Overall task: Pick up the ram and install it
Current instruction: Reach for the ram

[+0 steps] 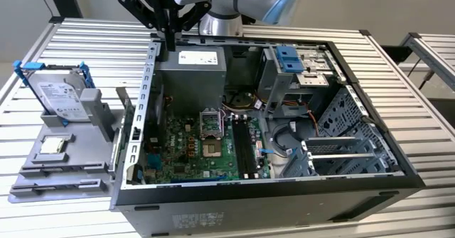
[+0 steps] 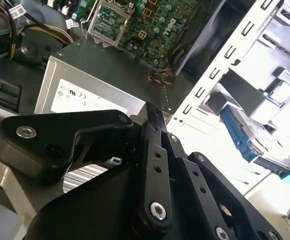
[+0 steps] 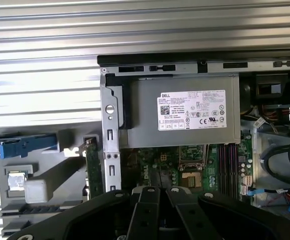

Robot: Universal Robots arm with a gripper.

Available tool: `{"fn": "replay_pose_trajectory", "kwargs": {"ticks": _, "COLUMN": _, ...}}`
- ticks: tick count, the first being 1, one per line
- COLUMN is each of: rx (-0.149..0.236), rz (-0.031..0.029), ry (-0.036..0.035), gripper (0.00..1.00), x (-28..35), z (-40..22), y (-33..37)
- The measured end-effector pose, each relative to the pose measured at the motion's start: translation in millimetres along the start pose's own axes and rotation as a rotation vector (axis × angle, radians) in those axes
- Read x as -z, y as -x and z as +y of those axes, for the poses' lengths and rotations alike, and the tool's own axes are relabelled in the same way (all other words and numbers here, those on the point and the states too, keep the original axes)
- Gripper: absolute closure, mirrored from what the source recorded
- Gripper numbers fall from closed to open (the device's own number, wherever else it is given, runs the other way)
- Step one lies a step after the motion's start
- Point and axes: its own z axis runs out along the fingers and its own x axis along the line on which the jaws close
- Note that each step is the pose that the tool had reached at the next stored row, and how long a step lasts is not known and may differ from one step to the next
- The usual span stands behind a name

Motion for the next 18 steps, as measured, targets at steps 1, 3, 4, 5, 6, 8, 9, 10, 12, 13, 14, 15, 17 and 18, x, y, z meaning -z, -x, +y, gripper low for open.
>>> {"fn": "replay_pose_trajectory", "kwargs": {"ticks": 1, "rx": 0.0, "rz": 0.0, "ry": 0.0, "gripper": 1.0, "x": 0.0, "z": 0.1, "y": -0.9}}
{"fn": "replay_pose_trajectory", "kwargs": {"ticks": 3, "rx": 0.0, "rz": -0.0001, "ry": 0.0001, "gripper": 1.0, "x": 0.0, "z": 0.1, "y": -2.7}}
{"fn": "replay_pose_trajectory", "kwargs": {"ticks": 4, "rx": 0.0, "rz": -0.0001, "ry": 0.0001, "gripper": 1.0, "x": 0.0, "z": 0.2, "y": -3.6}}
{"fn": "replay_pose_trajectory", "kwargs": {"ticks": 5, "rx": 0.0, "rz": -0.0001, "ry": 0.0001, "gripper": 1.0, "x": 0.0, "z": 0.2, "y": -4.4}}
{"fn": "replay_pose_trajectory", "kwargs": {"ticks": 6, "rx": 0.0, "rz": 0.0, "ry": 0.0, "gripper": 1.0, "x": 0.1, "z": 0.3, "y": -5.2}}
{"fn": "replay_pose_trajectory", "kwargs": {"ticks": 8, "rx": 0.0, "rz": 0.0, "ry": 0.0, "gripper": 1.0, "x": 0.1, "z": 0.4, "y": -7.1}}
{"fn": "replay_pose_trajectory", "kwargs": {"ticks": 9, "rx": 0.0, "rz": 0.0, "ry": -0.0001, "gripper": 1.0, "x": 0.2, "z": 0.4, "y": -8.3}}
{"fn": "replay_pose_trajectory", "kwargs": {"ticks": 10, "rx": 0.0, "rz": 0.0, "ry": 0.0, "gripper": 1.0, "x": 0.2, "z": 0.5, "y": -9.6}}
{"fn": "replay_pose_trajectory", "kwargs": {"ticks": 12, "rx": 0.0, "rz": -0.0001, "ry": 0.0001, "gripper": 1.0, "x": 0.2, "z": 0.7, "y": -12.8}}
{"fn": "replay_pose_trajectory", "kwargs": {"ticks": 13, "rx": 0.0, "rz": -0.0001, "ry": 0.0, "gripper": 1.0, "x": 0.2, "z": 0.8, "y": -14.8}}
{"fn": "replay_pose_trajectory", "kwargs": {"ticks": 14, "rx": 0.0, "rz": -0.0002, "ry": 0.0, "gripper": 1.0, "x": 0.3, "z": 0.8, "y": -17.5}}
{"fn": "replay_pose_trajectory", "kwargs": {"ticks": 15, "rx": 0.0, "rz": -0.0005, "ry": 0.0, "gripper": 1.0, "x": 0.3, "z": 0.8, "y": -20.0}}
{"fn": "replay_pose_trajectory", "kwargs": {"ticks": 17, "rx": 0.0, "rz": -0.0006, "ry": 0.0, "gripper": 1.0, "x": 0.4, "z": 1.0, "y": -24.5}}
{"fn": "replay_pose_trajectory", "kwargs": {"ticks": 18, "rx": 0.0, "rz": -0.0006, "ry": 0.0, "gripper": 1.0, "x": 0.5, "z": 1.1, "y": -26.8}}
